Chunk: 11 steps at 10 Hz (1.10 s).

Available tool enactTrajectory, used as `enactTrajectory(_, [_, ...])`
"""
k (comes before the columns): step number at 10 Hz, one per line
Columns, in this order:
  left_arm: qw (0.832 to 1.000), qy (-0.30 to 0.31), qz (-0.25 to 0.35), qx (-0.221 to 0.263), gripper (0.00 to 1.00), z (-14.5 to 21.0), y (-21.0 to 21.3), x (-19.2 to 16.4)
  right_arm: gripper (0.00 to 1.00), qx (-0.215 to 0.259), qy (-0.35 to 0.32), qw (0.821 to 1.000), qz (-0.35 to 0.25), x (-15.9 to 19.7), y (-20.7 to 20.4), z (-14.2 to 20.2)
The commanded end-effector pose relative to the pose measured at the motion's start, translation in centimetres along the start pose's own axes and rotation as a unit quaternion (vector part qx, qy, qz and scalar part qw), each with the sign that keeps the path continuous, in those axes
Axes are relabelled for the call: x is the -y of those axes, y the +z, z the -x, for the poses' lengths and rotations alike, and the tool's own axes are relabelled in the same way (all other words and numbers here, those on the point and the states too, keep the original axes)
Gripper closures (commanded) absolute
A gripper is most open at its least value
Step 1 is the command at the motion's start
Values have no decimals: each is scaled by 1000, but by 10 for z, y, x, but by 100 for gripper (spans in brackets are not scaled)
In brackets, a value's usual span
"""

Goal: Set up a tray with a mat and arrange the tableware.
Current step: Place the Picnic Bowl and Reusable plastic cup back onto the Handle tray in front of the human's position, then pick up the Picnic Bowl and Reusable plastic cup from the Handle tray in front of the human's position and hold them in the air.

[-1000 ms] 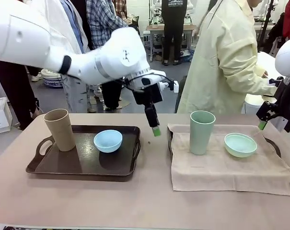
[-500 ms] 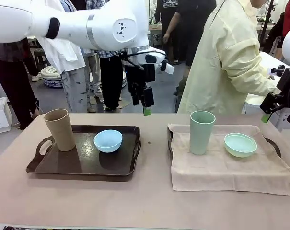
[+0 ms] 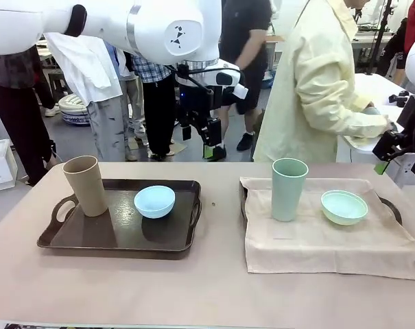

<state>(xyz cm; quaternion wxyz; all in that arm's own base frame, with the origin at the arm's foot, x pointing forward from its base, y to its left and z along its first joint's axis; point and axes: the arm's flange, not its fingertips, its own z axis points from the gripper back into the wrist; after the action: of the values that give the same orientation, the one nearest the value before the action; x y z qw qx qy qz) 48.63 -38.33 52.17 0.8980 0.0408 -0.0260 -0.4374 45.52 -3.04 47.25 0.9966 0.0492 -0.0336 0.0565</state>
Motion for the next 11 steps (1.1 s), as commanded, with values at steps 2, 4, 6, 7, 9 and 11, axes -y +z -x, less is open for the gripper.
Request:
enactTrajectory(2, [1000, -14, 12, 2, 0, 3, -1, -5, 0, 2, 1, 1000, 1, 0, 1, 1])
enactTrajectory(4, [1000, -14, 12, 2, 0, 3, -1, -5, 0, 2, 1, 1000, 1, 0, 1, 1])
enactTrajectory(6, [1000, -14, 12, 2, 0, 3, -1, -5, 0, 2, 1, 1000, 1, 0, 1, 1])
enactTrajectory(7, [1000, -14, 12, 2, 0, 3, -1, -5, 0, 2, 1, 1000, 1, 0, 1, 1])
enactTrajectory(9, [1000, -14, 12, 2, 0, 3, -1, -5, 0, 2, 1, 1000, 1, 0, 1, 1])
enactTrajectory(11, [1000, -14, 12, 2, 0, 3, -1, -5, 0, 2, 1, 1000, 1, 0, 1, 1])
